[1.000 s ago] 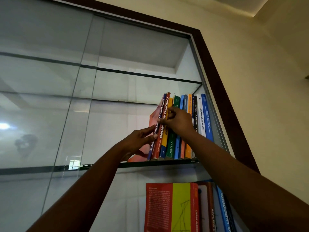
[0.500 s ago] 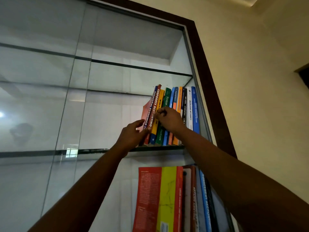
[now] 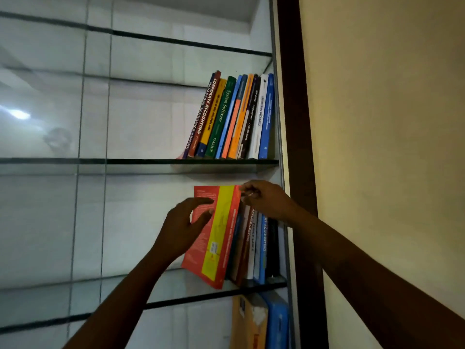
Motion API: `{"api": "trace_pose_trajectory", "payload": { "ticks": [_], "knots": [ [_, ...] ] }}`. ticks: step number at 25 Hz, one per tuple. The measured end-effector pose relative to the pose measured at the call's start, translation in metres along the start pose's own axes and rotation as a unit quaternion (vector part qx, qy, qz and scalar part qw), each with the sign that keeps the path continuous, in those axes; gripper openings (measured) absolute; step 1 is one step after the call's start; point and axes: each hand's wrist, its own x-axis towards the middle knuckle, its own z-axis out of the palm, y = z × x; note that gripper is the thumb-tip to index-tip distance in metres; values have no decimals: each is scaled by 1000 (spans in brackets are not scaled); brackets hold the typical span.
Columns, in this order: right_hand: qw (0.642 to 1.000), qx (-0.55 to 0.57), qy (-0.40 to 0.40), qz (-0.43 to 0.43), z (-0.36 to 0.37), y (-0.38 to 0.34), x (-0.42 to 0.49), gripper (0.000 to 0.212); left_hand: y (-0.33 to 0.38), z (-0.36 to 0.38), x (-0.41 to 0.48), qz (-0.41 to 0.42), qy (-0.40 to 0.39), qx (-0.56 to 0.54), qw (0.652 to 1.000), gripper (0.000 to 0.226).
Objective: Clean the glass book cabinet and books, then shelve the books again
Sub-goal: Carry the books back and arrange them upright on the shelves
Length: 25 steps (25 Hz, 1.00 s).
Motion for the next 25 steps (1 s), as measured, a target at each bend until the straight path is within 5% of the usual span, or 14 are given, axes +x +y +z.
{"api": "trace_pose_trajectory", "payload": {
  "ticks": [8,11,16,20,25],
  "knots": [
    [962,213,-22,171,49,38,-27,35,-21,32,-14,-244,-39,-163,955,30],
    [946,262,52,182,105,46,-21,31,-28,51,-8,-306,-39,-241,920,30],
    [967,108,222,69,175,36,-6,42,-44,69,19,-263,-37,-268,926,39],
    [981,181,42,-52,177,19,-16,35,-79,55,28,-221,38,-271,936,51],
    [944,156,273,100,195,55,-2,65,-94,46,25,-210,-12,-332,920,62]
  ]
}}
